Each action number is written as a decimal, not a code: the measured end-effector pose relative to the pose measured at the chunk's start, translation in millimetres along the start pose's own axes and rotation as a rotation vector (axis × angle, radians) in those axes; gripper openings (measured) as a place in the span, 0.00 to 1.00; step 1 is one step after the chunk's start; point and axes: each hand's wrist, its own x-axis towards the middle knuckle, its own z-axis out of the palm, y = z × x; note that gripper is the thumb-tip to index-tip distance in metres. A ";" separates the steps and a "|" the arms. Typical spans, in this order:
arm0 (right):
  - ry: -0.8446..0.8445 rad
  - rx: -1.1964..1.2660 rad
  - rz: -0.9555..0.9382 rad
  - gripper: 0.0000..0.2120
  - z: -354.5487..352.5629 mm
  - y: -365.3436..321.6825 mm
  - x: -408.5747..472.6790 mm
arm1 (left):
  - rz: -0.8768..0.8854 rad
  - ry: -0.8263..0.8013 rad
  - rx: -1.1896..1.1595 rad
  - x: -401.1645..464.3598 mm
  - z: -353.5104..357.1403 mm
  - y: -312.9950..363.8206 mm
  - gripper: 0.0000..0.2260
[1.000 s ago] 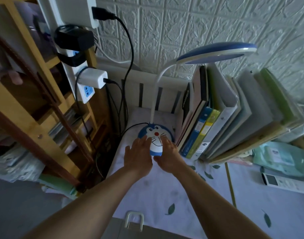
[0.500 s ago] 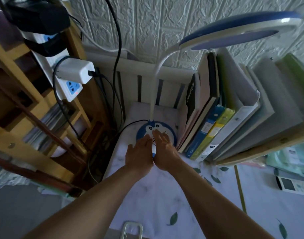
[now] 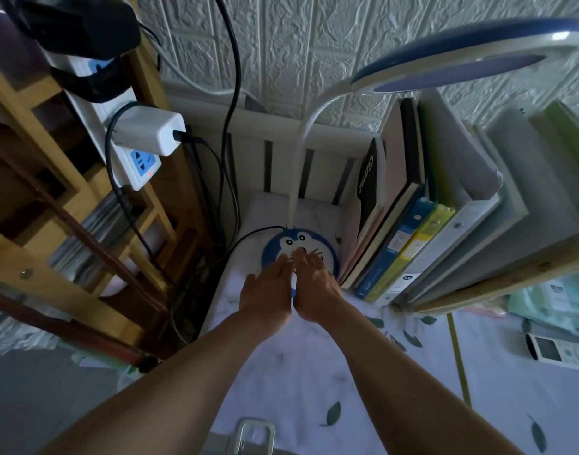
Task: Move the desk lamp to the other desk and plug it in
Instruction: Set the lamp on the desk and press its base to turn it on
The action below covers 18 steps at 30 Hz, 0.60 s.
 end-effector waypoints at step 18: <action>-0.009 -0.092 0.051 0.48 0.9 6.2 -24.6 | 0.002 -0.115 0.039 -20.2 -19.6 -0.7 0.36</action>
